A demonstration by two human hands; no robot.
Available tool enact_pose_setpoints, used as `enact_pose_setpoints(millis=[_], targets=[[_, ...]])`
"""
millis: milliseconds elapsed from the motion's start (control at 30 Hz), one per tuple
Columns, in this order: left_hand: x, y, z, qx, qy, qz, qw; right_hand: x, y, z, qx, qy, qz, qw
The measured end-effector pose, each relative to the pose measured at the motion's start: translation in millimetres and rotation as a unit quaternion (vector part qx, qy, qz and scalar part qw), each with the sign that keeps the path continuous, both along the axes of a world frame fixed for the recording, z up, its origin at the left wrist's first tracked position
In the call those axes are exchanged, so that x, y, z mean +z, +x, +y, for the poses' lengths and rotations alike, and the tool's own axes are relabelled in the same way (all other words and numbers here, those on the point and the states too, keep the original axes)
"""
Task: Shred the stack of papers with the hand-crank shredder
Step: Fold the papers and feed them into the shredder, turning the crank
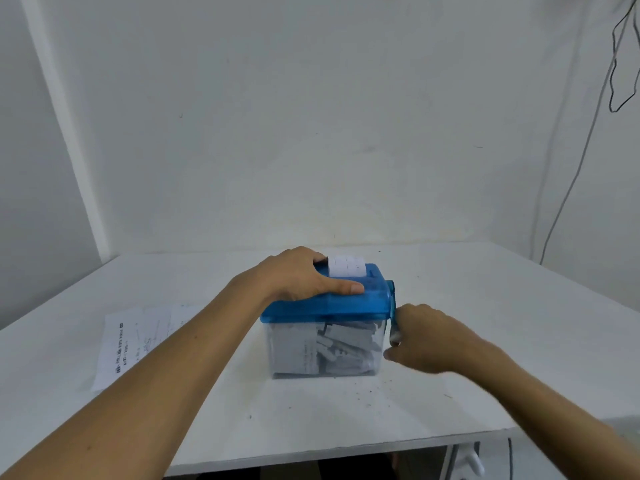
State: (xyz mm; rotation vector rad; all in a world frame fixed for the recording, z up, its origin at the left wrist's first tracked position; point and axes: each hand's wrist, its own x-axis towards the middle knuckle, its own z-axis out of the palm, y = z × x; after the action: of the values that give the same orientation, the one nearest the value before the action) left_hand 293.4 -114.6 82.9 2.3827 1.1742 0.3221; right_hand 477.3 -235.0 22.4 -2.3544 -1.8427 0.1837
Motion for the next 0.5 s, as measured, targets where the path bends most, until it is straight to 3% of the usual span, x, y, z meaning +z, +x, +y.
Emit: enact_pose_setpoints(millis=[167, 233, 367, 500], targets=[[5, 2, 2, -0.005, -0.02, 0.03, 0.999, 51, -13, -14, 0.003, -0.121, 0.078, 0.99], [6, 3, 0, -0.016, -0.027, 0.037, 0.999, 66, -10, -13, -0.006, -0.128, 0.113, 0.985], [4, 1, -4, -0.032, -0.026, 0.028, 0.999, 106, 1, -2, -0.03, -0.086, 0.14, 0.986], [0, 3, -5, -0.032, -0.018, 0.031, 0.999, 113, 15, 28, -0.062, 0.056, 0.144, 0.986]])
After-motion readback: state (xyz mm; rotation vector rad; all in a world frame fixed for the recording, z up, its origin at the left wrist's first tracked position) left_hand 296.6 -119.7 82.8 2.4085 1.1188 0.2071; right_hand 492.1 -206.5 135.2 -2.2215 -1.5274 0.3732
